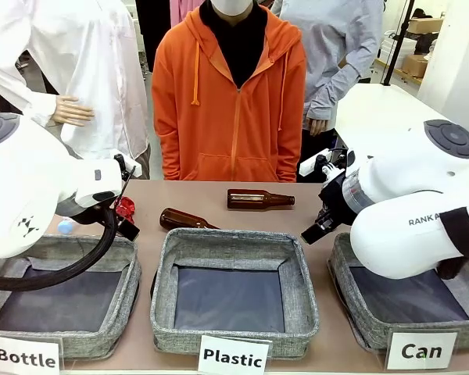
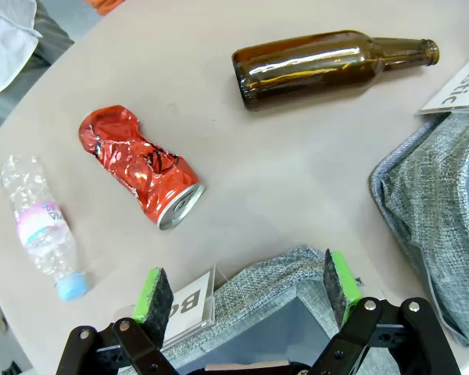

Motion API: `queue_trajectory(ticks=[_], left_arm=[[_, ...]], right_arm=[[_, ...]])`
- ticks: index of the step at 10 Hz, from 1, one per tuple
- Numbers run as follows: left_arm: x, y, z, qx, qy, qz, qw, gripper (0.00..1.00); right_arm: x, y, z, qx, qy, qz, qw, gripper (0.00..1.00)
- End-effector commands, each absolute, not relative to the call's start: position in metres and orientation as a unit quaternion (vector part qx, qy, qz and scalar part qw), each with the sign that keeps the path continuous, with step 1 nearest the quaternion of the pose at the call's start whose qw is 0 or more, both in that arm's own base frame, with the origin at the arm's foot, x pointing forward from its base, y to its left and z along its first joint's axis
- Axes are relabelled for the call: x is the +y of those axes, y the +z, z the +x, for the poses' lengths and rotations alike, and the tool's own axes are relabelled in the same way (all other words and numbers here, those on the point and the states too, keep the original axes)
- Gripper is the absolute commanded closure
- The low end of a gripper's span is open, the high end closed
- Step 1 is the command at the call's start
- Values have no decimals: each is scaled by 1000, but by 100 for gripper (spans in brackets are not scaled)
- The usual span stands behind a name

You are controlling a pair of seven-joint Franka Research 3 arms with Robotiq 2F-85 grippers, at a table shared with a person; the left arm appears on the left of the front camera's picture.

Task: Sort the can waste into the basket.
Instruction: Pick up the can waste from the table and place it in the right Fabric basket.

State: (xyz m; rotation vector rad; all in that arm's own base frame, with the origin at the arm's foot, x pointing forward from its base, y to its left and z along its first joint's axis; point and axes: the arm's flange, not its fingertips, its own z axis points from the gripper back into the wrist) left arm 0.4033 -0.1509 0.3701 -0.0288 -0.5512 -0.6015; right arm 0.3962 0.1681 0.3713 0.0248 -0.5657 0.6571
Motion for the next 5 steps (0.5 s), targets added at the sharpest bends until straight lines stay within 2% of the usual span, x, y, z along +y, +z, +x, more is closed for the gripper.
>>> queue_trajectory(ticks=[1,2,3,5], left_arm=[[-151,370,403,-268,-292,-14,918,0],[-152,390,396,-268,-303,-18,914,0],[-153,420,379,-278,-298,-52,912,0],[-161,480,341,-229,-227,-119,939,0]], right_arm=[[168,371,396,-274,318,12,907,0],[160,393,392,-268,301,17,915,0],[151,427,381,-265,287,55,919,0],[138,489,349,-187,242,137,942,0]])
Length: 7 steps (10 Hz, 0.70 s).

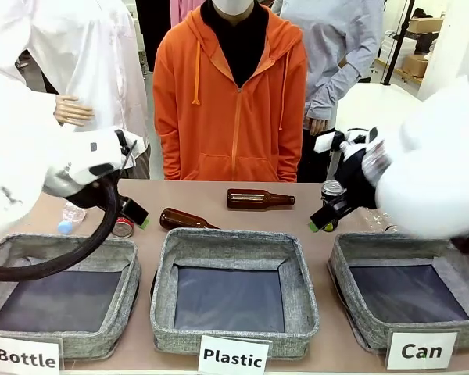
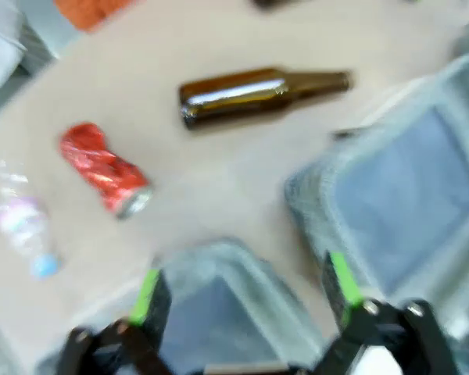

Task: Sort the can waste into the basket.
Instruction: Pick up the can waste from the table and place it in the right Fabric basket.

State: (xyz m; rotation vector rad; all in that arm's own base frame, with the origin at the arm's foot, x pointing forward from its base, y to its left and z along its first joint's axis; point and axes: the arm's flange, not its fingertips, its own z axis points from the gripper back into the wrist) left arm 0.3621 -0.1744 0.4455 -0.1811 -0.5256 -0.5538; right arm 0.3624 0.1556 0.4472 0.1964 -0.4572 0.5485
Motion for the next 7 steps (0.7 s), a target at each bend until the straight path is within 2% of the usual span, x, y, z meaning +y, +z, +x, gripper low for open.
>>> queue_trajectory(ticks=[1,2,4,5,7], left_arm=[[-151,498,324,-212,-204,-156,943,0],[-128,516,306,-183,-234,-233,926,0],[-58,536,289,-174,-228,-328,900,0],[-19,535,282,-184,-206,-382,882,0],[55,510,262,-223,-158,-473,838,0]], right_arm=[[124,509,330,-157,265,197,931,0],[103,525,311,-151,257,234,925,0],[37,542,278,-177,215,325,904,0],[-1,537,267,-209,212,381,876,0],[-77,503,254,-261,138,485,823,0]])
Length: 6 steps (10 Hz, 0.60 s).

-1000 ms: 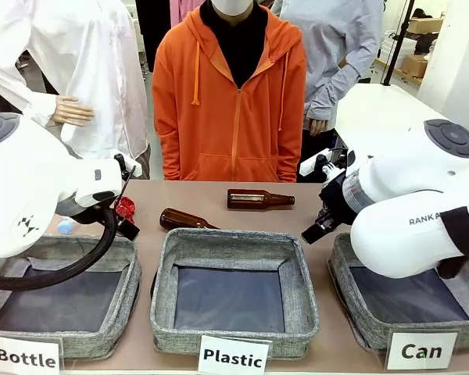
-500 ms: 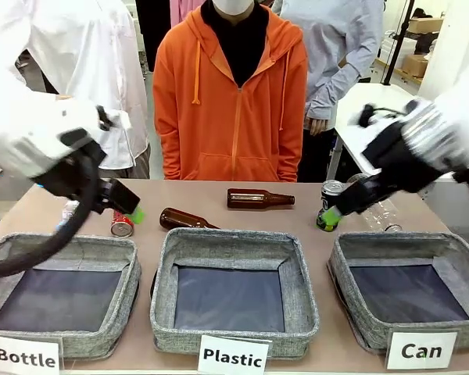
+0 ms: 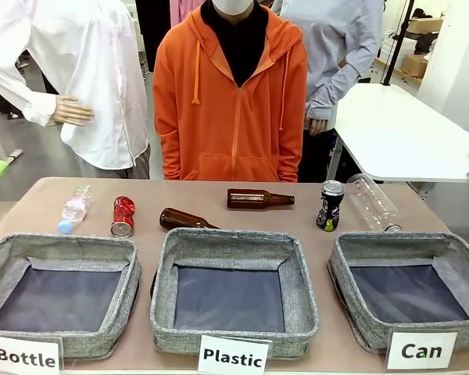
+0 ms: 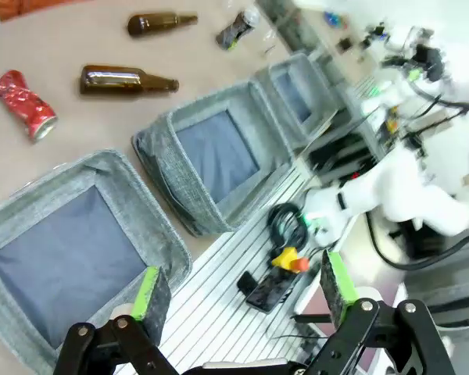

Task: Sort the can waste into the basket.
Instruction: Pick up the can waste from the table and place it in the right Fabric basket.

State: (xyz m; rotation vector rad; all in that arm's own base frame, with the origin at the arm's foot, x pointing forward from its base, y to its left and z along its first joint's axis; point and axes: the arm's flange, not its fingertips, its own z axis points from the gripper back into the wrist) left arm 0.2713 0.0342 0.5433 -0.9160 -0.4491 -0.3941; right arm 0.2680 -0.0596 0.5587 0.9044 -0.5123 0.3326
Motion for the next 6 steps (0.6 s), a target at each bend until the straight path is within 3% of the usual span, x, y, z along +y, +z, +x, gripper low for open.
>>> queue_trajectory(ticks=[1,3,5,6], left_arm=[[101,491,259,-245,-99,-516,815,0],[137,454,257,-264,3,-575,774,0],[145,435,258,-286,61,-635,715,0],[132,429,270,-285,109,-633,711,0]], right_arm=[[-123,473,249,-278,72,536,794,0],[-190,426,231,-323,-21,588,741,0],[-213,402,218,-351,-68,593,721,0],[-215,399,216,-353,-79,588,724,0]])
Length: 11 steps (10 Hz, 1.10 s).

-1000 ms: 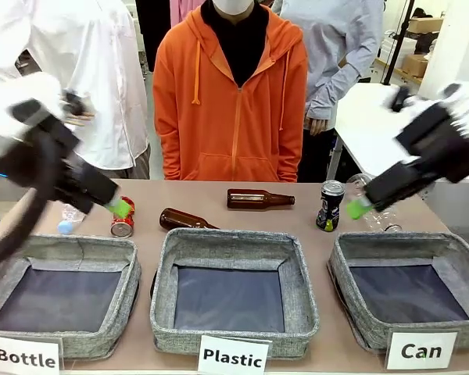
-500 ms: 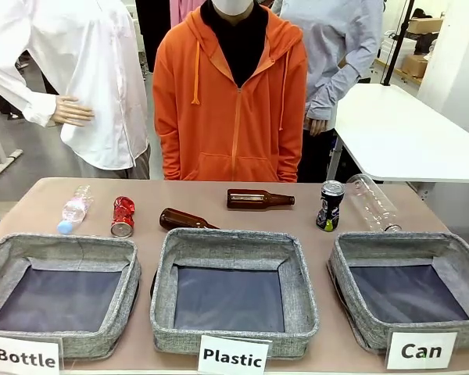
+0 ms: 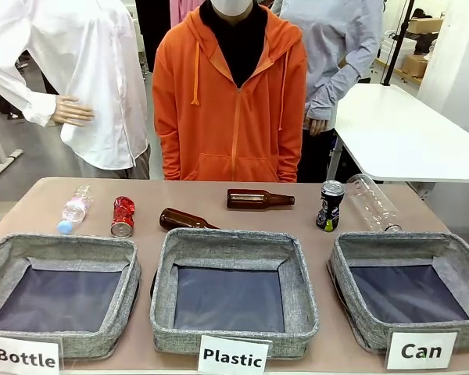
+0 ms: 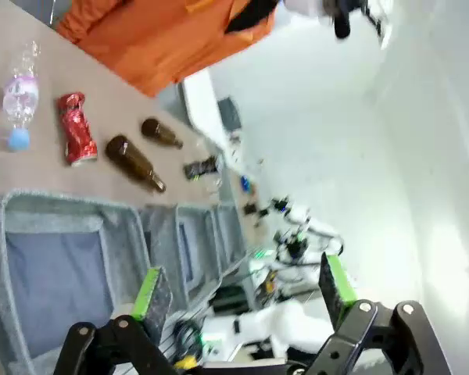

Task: Sort the can waste into the basket.
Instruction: Pick up the can waste from the table and place it in the right Fabric basket.

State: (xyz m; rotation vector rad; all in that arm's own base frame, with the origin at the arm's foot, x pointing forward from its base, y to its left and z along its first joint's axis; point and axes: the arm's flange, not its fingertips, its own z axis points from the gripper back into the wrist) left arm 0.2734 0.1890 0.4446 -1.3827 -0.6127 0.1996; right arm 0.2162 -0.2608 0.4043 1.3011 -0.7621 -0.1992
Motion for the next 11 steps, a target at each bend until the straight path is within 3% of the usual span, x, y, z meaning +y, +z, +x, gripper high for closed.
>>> queue_trajectory(ticks=[1,2,3,9,11], left_arm=[[112,421,268,-275,159,-625,713,0],[96,424,263,-274,155,-630,710,0],[183,437,292,-273,128,-635,711,0],[183,437,292,-273,128,-635,711,0],[183,437,292,-273,128,-635,711,0]], right_arm=[[-219,401,215,-360,-86,580,726,0],[-219,403,214,-375,-101,563,730,0],[-262,399,220,-350,-95,589,722,0],[-260,394,217,-333,-104,593,726,0],[-219,423,248,-312,36,529,788,0]])
